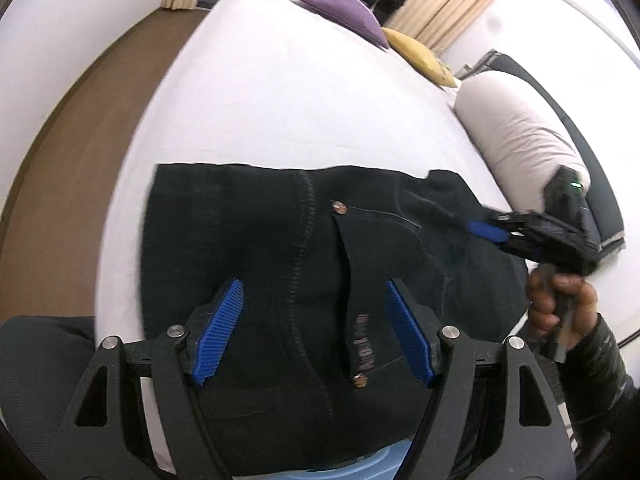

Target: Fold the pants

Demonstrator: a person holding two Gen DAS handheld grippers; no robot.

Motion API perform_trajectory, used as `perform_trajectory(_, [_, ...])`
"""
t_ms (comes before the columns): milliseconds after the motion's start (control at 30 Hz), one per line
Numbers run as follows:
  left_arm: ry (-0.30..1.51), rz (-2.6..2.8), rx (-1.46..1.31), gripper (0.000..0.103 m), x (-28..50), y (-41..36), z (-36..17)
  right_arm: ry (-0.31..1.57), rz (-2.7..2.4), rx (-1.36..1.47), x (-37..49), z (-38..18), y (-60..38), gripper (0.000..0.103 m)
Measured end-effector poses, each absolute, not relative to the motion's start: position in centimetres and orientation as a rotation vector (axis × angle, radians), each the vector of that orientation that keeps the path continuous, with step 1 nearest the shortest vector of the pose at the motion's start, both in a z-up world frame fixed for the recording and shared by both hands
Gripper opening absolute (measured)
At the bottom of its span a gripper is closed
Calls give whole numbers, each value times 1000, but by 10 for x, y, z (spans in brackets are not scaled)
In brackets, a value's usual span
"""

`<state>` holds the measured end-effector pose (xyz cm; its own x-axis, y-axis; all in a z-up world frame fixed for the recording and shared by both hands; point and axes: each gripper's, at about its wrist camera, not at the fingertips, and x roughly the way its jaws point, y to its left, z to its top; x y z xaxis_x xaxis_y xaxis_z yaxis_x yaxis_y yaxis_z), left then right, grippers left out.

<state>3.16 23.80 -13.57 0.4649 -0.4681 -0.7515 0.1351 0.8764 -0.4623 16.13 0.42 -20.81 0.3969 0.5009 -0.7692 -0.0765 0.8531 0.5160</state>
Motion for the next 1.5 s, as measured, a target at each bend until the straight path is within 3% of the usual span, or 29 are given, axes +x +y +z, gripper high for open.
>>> perform_trajectory(67, [1013, -374, -386, 72, 27, 247, -131, 1151, 296, 445, 180, -229, -3, 53])
perform_trajectory(133, [993, -358, -417, 72, 20, 262, -126, 1136, 275, 555, 198, -237, -27, 33])
perform_trajectory(200, [984, -324, -432, 72, 16, 273, -122, 1113, 94, 485, 208, -226, -46, 27])
perform_trajectory(300, [960, -315, -488, 72, 11, 285, -113, 1053, -119, 443, 208, -204, -73, 58])
perform_trajectory(467, [930, -418, -479, 74, 15, 267, -94, 1028, 155, 565, 185, -190, -44, 63])
perform_trajectory(633, [995, -520, -389, 74, 31, 204, -104, 1126, 329, 582, 184, -223, 1, 68])
perform_trajectory(667, [1023, -515, -348, 74, 35, 194, -112, 1129, 314, 571, 187, -232, -1, 66])
perform_trajectory(700, [1050, -501, -325, 74, 37, 191, -119, 1103, 326, 603, 191, -240, -12, 57])
perform_trajectory(733, [1073, -485, -307, 74, 37, 190, -128, 1088, 329, 641, 191, -243, -23, 40])
perform_trajectory(800, [1064, -476, -307, 75, 33, 190, -130, 1082, 260, 704, 187, -247, -62, 24])
perform_trajectory(867, [1077, -460, -293, 75, 31, 186, -124, 1038, 116, 719, 175, -241, -105, 26])
perform_trajectory(1000, [1041, -481, -258, 76, 45, 152, -102, 941, -128, 785, 128, -221, -177, 64])
perform_trajectory(1033, [1032, -499, -238, 81, 47, 141, -99, 897, -106, 836, 119, -215, -188, 64])
perform_trajectory(1067, [1029, -500, -218, 96, 49, 131, -98, 874, -58, 870, 114, -208, -180, 64])
perform_trajectory(1100, [1029, -490, -195, 102, 53, 118, -100, 859, 5, 906, 113, -205, -171, 66])
perform_trajectory(1267, [1039, -370, -15, 102, 64, 79, -103, 957, 267, 909, 138, -233, -137, 69])
perform_trajectory(1300, [1037, -349, 25, 102, 62, 79, -104, 982, 228, 904, 142, -243, -140, 63])
perform_trajectory(1333, [1050, -322, 50, 102, 60, 85, -106, 967, 213, 967, 145, -256, -154, 46])
perform_trajectory(1367, [1073, -286, 54, 102, 59, 92, -111, 947, 219, 1024, 140, -256, -158, 38])
perform_trajectory(1433, [1118, -235, -17, 102, 54, 117, -117, 909, 163, 1099, 139, -266, -197, 10])
perform_trajectory(1500, [1113, -224, -58, 102, 44, 141, -115, 868, 80, 1084, 118, -264, -239, 0])
